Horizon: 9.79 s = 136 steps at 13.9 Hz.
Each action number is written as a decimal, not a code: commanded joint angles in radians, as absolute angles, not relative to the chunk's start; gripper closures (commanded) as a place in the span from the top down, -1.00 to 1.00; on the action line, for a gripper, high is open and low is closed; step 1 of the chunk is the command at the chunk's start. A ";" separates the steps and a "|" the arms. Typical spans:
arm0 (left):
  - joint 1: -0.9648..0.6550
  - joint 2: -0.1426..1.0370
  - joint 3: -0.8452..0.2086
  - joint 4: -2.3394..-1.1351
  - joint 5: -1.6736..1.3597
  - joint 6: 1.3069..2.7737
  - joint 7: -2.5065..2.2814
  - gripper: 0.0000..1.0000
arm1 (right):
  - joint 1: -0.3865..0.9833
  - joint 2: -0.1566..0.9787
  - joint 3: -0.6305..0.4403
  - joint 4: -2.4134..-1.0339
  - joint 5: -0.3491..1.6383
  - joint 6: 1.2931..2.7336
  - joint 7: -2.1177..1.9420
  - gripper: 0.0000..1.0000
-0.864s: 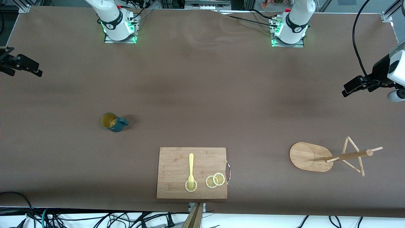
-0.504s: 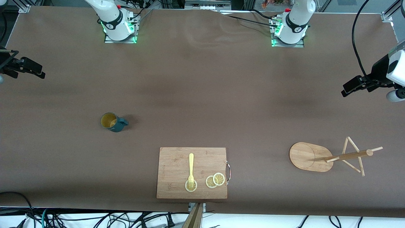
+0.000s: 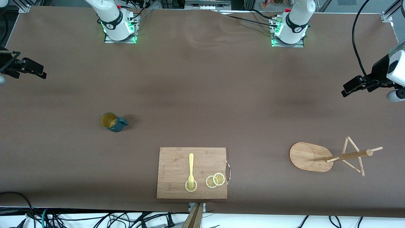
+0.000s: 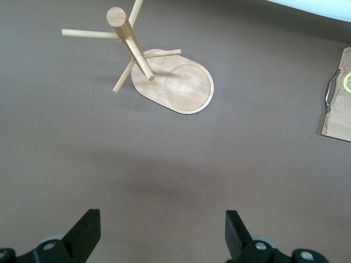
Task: Pass cup and hang on rack
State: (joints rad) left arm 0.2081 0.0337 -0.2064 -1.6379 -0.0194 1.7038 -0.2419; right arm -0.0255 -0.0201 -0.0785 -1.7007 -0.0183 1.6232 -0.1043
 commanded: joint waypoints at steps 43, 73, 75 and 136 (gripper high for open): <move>0.209 0.044 -0.210 -1.611 -0.031 1.687 -0.242 1.00 | 0.124 0.457 -0.075 -1.835 -0.012 2.244 0.048 -1.00; 0.106 -0.181 -0.216 -2.166 0.008 1.946 -0.074 1.00 | 0.673 0.768 0.137 -1.434 -0.009 2.308 0.742 -1.00; 0.107 -0.187 -0.216 -2.232 -0.047 2.018 -0.005 1.00 | 0.673 0.781 0.133 -1.436 -0.056 2.333 0.742 -1.00; -0.026 0.888 -0.353 -1.717 -1.381 2.120 2.479 -1.00 | 0.012 -0.044 -0.080 -1.720 0.002 1.589 -0.175 1.00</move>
State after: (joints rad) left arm -0.0259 0.8889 -0.3584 -1.7278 -1.3525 2.1173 2.4356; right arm 0.0131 -0.0477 -0.0791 -1.7401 -0.0026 1.6236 -0.1867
